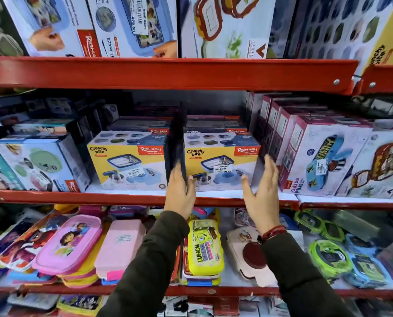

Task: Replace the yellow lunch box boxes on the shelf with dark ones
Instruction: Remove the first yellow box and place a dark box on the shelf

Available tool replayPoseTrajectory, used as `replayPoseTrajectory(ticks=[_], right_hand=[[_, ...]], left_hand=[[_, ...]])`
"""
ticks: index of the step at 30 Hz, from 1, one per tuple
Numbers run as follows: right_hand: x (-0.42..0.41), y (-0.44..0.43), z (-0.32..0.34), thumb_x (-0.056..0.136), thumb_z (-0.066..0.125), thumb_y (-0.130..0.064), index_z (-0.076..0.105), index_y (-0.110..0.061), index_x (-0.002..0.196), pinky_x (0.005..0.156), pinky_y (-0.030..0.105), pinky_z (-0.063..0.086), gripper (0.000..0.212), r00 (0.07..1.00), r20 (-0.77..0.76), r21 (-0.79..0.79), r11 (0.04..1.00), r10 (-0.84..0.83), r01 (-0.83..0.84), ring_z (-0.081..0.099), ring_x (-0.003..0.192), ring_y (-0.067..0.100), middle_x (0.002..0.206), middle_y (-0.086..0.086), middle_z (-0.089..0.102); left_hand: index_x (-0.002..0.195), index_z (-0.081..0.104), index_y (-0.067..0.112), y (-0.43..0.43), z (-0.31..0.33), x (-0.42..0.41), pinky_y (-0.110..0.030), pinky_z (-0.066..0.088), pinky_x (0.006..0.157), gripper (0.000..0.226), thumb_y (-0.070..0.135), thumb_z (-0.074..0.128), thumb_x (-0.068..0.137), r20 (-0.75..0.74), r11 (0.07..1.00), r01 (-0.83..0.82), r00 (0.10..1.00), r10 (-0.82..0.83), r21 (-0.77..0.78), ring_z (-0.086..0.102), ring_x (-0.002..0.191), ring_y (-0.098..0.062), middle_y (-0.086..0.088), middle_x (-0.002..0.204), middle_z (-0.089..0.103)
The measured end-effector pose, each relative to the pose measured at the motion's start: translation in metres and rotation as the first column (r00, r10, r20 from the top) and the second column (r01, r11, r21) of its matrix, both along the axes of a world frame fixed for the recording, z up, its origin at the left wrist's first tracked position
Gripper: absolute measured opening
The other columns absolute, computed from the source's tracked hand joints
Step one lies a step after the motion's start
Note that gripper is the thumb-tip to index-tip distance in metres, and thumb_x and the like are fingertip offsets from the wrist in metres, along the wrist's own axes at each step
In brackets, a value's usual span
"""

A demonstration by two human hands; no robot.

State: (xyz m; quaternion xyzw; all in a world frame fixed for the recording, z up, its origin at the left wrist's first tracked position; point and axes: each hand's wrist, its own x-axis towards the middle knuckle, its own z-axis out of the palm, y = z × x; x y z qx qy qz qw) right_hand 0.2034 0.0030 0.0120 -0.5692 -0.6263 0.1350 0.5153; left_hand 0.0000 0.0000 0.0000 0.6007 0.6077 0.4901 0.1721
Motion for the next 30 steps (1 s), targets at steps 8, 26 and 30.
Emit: replayPoseTrajectory(ticks=[8, 26, 30], right_hand=[[0.016, 0.015, -0.018, 0.096, 0.062, -0.028, 0.055, -0.019, 0.139, 0.104, 0.050, 0.051, 0.044, 0.997, 0.074, -0.235, 0.972, 0.011, 0.007, 0.058, 0.126, 0.037, 0.134, 0.012, 0.068], [0.027, -0.016, 0.031, 0.098, 0.066, -0.030, 0.066, -0.015, 0.107, 0.078, 0.007, 0.047, 0.017, 0.828, -0.553, 0.159, 0.987, 0.096, -0.008, 0.063, 0.083, -0.014, 0.096, -0.014, 0.069], [0.029, -0.019, 0.039, 0.097, 0.066, -0.037, 0.069, -0.028, 0.103, 0.079, 0.007, 0.049, 0.012, 0.820, -0.555, 0.156, 0.986, 0.141, -0.064, 0.065, 0.087, -0.016, 0.098, -0.018, 0.071]], left_hand=[[0.142, 0.038, 0.006, 0.006, -0.002, -0.002, -0.031, 0.050, 0.095, 0.041, 0.016, 0.051, 0.104, 0.048, 0.999, -0.041, 0.998, 0.042, -0.012, 0.067, 0.113, -0.030, -0.015, 0.129, 0.068], [0.149, 0.048, 0.022, -0.036, 0.043, 0.001, -0.005, 0.043, 0.100, 0.054, 0.038, 0.044, 0.097, 0.348, 0.958, 0.133, 0.912, -0.219, 0.254, 0.050, 0.122, 0.016, 0.000, 0.135, 0.053], [0.150, 0.042, 0.026, -0.037, 0.035, -0.009, -0.045, 0.044, 0.119, 0.062, 0.031, 0.054, 0.089, 0.271, 0.945, 0.217, 0.921, -0.281, 0.244, 0.049, 0.142, -0.014, 0.003, 0.153, 0.051]])
